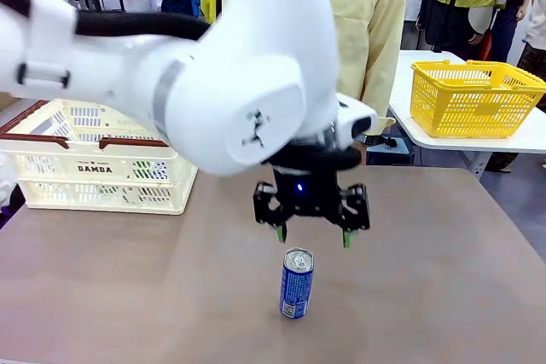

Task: Place the drinks into the Shopping basket.
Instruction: Pick up one drink and place it into the Shopping basket.

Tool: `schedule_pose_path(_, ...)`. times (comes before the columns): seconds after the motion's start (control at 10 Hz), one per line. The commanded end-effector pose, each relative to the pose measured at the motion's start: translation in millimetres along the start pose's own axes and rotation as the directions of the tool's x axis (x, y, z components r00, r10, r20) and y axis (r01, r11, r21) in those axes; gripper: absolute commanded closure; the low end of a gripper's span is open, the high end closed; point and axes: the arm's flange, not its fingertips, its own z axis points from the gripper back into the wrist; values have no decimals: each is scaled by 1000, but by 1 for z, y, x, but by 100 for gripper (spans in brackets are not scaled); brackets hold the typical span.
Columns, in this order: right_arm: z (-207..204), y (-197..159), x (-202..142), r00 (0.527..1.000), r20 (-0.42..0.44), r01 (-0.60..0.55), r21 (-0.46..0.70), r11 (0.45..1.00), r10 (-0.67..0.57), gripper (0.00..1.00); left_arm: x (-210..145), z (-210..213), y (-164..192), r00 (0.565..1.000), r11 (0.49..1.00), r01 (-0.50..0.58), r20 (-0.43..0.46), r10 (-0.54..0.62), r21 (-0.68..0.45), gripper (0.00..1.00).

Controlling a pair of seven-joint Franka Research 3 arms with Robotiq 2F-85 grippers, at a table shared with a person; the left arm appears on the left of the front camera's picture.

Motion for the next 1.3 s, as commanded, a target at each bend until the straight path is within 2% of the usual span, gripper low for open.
schedule_pose_path(0.0, -1, 4, -2, 1000, 0, 12, 5, 1000, -12, 0, 12, -10, 1, 998, 999, -2, -57, 4, 45, 0)
schedule_pose_path(0.1, -1, 4, -2, 1000, 0, 12, 5, 1000, -12, 0, 0, 0, 0, 1000, 1000, 0, 0, 0, 0, 0)
schedule_pose_path(0.3, -1, 4, -2, 1000, 0, 12, 5, 1000, -12, 0, 0, 0, 0, 1000, 1000, 0, 0, 0, 0, 0)
schedule_pose_path(0.4, -1, 4, -2, 1000, 0, 12, 5, 1000, -12, 0, 2, -10, -1, 1000, 1000, 2, -31, -2, 3, 0)
schedule_pose_path(0.5, -1, 4, -2, 1000, 0, 12, 5, 1000, -12, 0, -4, -19, 7, 995, 988, -96, 1, 97, 122, 0)
schedule_pose_path(0.6, -1, 4, -2, 1000, 0, 12, 5, 1000, -12, 0, -4, -31, 6, 981, 962, -193, 45, 188, 195, 0)
schedule_pose_path(0.7, -1, 4, -2, 1000, 0, 12, 5, 1000, -12, 0, -1, -40, 6, 978, 954, -209, 51, 202, 214, 0)
schedule_pose_path(0.9, -1, 4, -2, 1000, 0, 12, 5, 1000, -12, 0, 3, -58, 7, 981, 957, -195, 49, 189, 214, 0)
schedule_pose_path(1.2, -1, 4, -2, 1000, 0, 12, 5, 1000, -12, 0, 10, -77, 7, 984, 967, -169, -16, 175, 189, 0)
